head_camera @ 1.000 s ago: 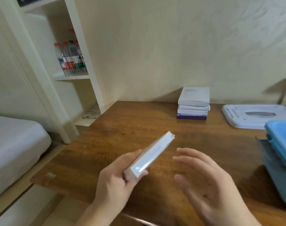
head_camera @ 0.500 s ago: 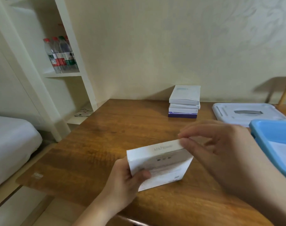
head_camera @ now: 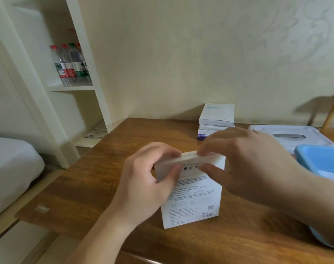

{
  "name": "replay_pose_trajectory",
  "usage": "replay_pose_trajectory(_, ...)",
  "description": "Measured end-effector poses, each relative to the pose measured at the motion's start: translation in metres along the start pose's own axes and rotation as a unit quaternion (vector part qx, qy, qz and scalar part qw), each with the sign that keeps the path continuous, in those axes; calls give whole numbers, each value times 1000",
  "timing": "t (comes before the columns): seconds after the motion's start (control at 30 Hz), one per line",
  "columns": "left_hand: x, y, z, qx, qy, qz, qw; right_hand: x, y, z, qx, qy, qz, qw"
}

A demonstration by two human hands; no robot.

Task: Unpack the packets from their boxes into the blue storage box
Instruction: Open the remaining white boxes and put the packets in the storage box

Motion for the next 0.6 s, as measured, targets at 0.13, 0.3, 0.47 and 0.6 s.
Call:
replay_pose_trajectory(0.13,8,2,-12,-39,-81,-13,996,16,-8,-13,-11,-73,88,993)
replay_pose_trajectory(0.3,16,-1,-16,-17,-142,19,990,18,-9,-14,0,-77,164,983)
replay_pose_trajectory(0.47,22,-4,-20,0,-183,47,982,16,-11,-14,-16,-83,186,979)
replay_pose_trajectory(0.6,26,-6,-21,10,-205,74,976,17,-14,-19,-32,-108,208,972)
Point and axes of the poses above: each hand's wrist, its own y-axis towards the middle knuckle, its own x-axis out of the palm, z = x × y, the point moved 8 cm from there along y, towards the middle knuckle, and after that the axes turned 13 degrees about -z, right-handed, at the moved point
